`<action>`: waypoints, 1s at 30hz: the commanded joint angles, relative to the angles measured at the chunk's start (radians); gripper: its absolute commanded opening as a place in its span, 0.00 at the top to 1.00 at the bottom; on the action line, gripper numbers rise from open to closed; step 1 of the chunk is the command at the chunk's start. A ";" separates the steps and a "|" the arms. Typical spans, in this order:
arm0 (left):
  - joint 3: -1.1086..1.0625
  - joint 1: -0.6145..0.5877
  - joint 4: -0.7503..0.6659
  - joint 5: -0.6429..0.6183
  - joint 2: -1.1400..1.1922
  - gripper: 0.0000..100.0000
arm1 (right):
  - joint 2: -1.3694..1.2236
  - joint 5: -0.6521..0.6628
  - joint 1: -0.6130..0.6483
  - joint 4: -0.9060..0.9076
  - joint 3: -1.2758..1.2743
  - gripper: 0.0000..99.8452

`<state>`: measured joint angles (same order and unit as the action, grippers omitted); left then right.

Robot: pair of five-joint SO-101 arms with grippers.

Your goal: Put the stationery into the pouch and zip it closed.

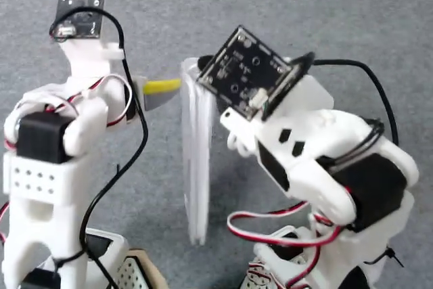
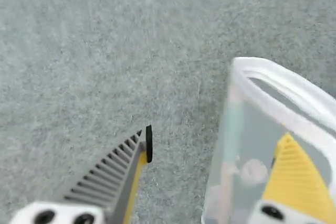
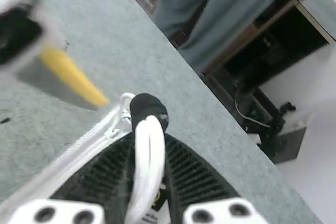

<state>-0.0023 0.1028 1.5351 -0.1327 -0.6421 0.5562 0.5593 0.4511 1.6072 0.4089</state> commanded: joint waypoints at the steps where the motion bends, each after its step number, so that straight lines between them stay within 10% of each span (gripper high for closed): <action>1: 0.058 -0.008 0.025 0.020 -0.054 0.63 | 0.018 0.003 -0.028 -0.063 -0.024 0.99; 11: 0.321 0.053 0.222 0.012 -0.060 0.63 | 0.018 -0.031 -0.029 -0.146 -0.091 0.99; 17: 0.320 0.274 0.224 -0.055 -0.069 0.63 | 0.019 -0.034 -0.029 -0.150 -0.088 0.99; 30: 0.297 0.302 0.150 -0.058 -0.057 0.63 | 0.027 -0.035 -0.028 -0.130 -0.081 0.99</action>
<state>0.2816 0.3897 1.7407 -0.1834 -0.6928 0.5562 0.5424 0.4388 1.4922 0.3138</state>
